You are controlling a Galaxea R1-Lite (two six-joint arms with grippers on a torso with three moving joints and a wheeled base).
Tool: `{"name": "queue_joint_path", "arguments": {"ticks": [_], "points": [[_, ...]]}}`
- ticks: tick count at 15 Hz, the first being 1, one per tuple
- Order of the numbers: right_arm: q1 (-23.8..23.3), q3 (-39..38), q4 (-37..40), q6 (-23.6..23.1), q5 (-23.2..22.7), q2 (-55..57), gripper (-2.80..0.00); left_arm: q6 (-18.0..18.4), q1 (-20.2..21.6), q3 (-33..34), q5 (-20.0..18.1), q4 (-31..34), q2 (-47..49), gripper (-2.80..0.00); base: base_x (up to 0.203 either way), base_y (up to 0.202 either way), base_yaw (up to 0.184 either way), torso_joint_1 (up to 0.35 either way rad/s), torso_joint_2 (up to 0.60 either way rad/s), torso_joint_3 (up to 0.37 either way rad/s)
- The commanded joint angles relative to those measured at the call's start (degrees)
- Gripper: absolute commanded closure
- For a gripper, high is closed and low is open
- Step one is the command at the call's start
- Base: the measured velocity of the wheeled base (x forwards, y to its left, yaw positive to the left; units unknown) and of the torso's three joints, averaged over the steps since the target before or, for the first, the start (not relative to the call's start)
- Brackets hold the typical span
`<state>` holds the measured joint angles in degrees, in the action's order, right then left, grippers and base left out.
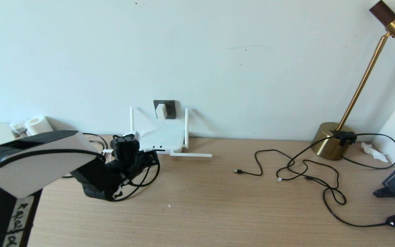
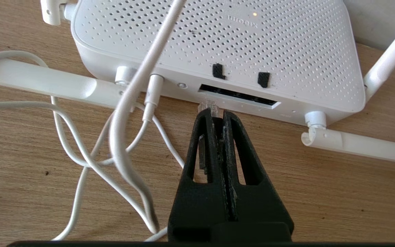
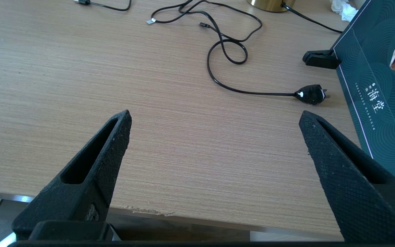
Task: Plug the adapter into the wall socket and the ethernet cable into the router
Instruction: Plug cable into router interface
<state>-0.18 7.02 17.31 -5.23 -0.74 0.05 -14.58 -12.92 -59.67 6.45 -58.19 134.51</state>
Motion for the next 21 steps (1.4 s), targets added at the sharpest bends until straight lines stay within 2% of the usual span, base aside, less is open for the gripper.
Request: {"name": "queue_joint_path", "arguments": {"ticks": [1,21], "points": [[0.01,0.01,0.09,-0.04,-0.05,0.04,-2.8,-0.1,0.0,-0.09,-0.03,-0.35,0.31,0.0,0.0,0.0,0.0,0.0,0.0,0.0],[0.01,0.01,0.09,-0.04,-0.05,0.04,-2.8,-0.19,0.0,-3.7,-0.47,0.44,1.98,0.0,0.0,0.0,0.0,0.0,0.0,0.0]]}}
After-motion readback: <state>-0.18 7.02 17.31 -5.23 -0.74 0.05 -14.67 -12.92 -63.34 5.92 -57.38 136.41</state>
